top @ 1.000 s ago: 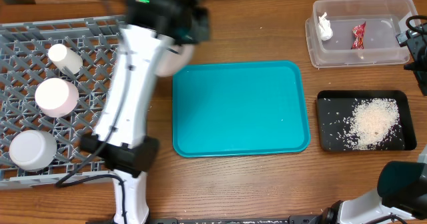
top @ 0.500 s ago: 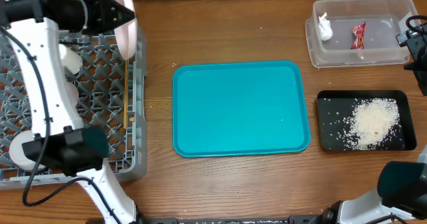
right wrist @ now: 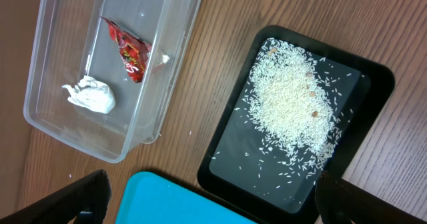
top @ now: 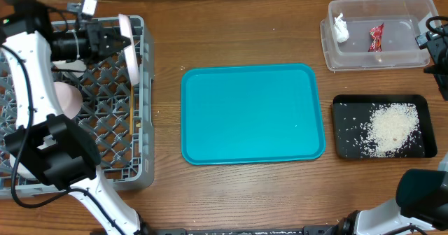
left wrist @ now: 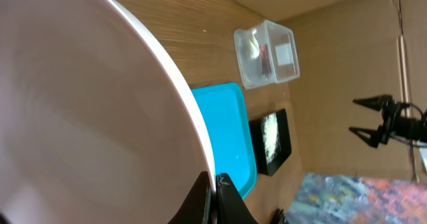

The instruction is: Sort waste into correct bins and load items into the dishwasher

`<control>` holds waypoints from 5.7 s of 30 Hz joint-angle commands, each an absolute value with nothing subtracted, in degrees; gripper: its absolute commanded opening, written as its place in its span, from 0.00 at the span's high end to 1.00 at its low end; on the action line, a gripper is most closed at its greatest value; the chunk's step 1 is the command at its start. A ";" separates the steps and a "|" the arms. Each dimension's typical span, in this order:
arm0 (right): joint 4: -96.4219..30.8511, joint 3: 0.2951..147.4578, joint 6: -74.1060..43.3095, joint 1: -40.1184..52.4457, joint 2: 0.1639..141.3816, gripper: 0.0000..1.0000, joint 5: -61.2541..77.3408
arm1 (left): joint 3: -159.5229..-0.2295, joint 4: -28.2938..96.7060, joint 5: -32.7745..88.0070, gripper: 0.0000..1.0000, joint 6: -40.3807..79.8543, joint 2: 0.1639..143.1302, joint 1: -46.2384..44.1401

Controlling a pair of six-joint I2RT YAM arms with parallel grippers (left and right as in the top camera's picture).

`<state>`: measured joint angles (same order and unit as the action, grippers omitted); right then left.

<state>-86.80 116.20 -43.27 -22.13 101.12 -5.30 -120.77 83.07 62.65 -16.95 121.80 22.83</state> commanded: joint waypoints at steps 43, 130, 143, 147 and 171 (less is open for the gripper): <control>-86.65 116.95 -43.31 -22.24 100.86 0.00 -5.50 | -66.92 93.78 46.57 0.00 -6.96 57.17 17.98; -86.65 116.95 -43.31 -22.24 100.86 0.00 -5.50 | -0.30 4.49 0.89 0.00 1.23 0.16 -6.83; -86.65 116.95 -43.31 -22.24 100.86 0.00 -5.50 | -0.30 4.47 1.06 0.00 1.26 0.25 -6.68; -86.65 116.95 -43.31 -22.24 100.86 0.00 -5.50 | -0.30 4.47 1.06 0.00 1.26 0.25 -6.68; -86.65 116.95 -43.31 -22.24 101.56 0.00 -5.50 | -0.30 4.47 1.06 0.00 1.26 0.25 -6.68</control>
<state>-86.74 116.20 -43.29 -22.13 101.12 -5.30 -0.54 4.36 1.83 2.55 0.86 -7.03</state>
